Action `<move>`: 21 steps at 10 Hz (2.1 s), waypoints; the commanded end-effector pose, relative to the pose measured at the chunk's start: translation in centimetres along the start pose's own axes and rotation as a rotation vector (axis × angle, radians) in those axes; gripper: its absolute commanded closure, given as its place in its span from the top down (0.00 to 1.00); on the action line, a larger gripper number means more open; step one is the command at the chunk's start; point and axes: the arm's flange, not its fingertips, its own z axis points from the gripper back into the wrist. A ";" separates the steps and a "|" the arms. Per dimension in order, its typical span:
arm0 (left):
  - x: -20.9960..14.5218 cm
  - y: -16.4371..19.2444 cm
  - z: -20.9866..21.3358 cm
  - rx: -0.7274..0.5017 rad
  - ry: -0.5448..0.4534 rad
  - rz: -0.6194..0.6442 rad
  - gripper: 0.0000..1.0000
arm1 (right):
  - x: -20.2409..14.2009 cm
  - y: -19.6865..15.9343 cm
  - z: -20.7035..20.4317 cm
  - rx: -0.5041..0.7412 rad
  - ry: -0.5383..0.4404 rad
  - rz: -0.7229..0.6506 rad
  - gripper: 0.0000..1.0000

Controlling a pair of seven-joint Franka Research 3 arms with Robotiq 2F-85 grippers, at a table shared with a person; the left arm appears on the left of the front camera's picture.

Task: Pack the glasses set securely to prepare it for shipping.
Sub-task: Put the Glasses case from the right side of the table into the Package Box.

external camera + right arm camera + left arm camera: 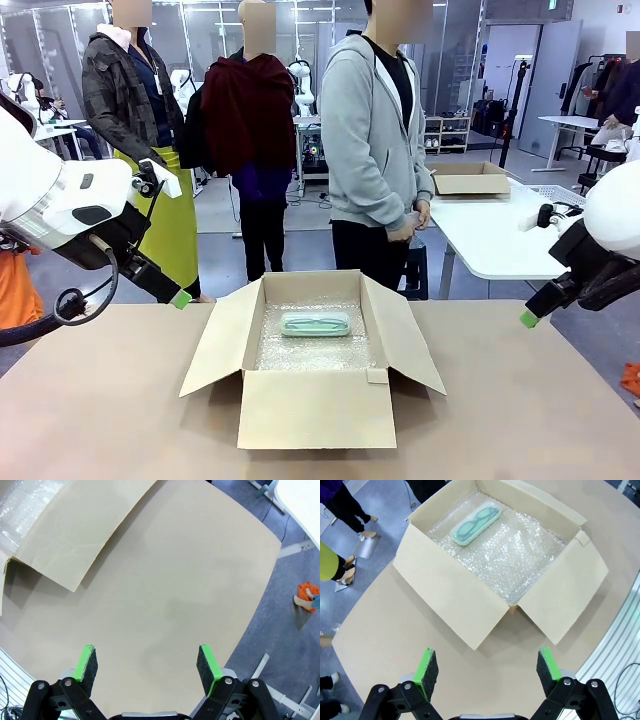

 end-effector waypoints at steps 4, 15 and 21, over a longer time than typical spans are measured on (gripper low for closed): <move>0.0 0.1 0.1 0.006 -0.001 -0.005 1.00 | 0.1 0.0 0.1 0.005 0.007 0.001 1.00; 0.0 0.1 0.1 0.006 -0.001 -0.005 1.00 | 0.1 0.0 0.1 0.005 0.007 0.001 1.00; 0.0 0.1 0.1 0.006 -0.001 -0.005 1.00 | 0.1 0.0 0.1 0.005 0.007 0.001 1.00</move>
